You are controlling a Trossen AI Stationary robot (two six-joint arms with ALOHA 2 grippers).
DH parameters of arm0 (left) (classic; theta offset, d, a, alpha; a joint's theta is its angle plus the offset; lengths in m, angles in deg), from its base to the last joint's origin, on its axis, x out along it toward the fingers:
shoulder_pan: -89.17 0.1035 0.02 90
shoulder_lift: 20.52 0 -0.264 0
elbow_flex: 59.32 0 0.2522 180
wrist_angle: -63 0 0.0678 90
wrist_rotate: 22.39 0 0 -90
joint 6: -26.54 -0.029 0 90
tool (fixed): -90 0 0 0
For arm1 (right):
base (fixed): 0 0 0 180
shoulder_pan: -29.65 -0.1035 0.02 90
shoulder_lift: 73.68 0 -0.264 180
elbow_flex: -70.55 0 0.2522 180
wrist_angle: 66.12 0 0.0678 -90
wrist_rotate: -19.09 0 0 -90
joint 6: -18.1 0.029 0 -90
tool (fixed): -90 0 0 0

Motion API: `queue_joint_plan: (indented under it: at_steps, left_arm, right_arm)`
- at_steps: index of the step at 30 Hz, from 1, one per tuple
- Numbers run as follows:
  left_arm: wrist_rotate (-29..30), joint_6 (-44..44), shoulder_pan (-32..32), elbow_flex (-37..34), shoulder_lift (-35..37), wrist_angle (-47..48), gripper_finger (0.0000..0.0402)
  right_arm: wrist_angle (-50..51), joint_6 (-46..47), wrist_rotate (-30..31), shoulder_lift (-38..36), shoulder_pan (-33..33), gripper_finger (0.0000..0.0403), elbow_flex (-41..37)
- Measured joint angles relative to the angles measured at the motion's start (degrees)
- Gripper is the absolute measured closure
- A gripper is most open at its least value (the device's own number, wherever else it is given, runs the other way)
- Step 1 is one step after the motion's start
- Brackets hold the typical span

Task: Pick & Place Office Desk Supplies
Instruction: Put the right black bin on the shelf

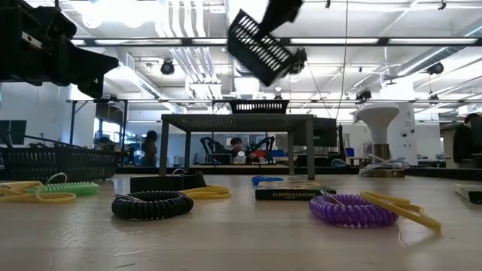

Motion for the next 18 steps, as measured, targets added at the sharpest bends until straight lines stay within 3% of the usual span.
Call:
queue_joint_plan:
  at_steps: [9, 13, 18]
  left_arm:
    - [0.02, 0.00, 0.01, 0.00, 0.00, 0.08, 0.0386]
    - [0.03, 0.00, 0.01, 0.00, 0.00, 0.09, 0.0386]
    - [0.03, -0.02, 0.01, 0.00, 0.00, 0.11, 0.0386]
  right_arm:
    - [18.65, -4.13, 0.45, 18.52, 2.74, 0.0390, 20.48]
    - [26.00, -4.63, 5.15, 24.84, 2.66, 0.0390, 27.45]
    - [30.64, -4.81, 6.23, 27.46, 2.86, 0.0390, 28.81]
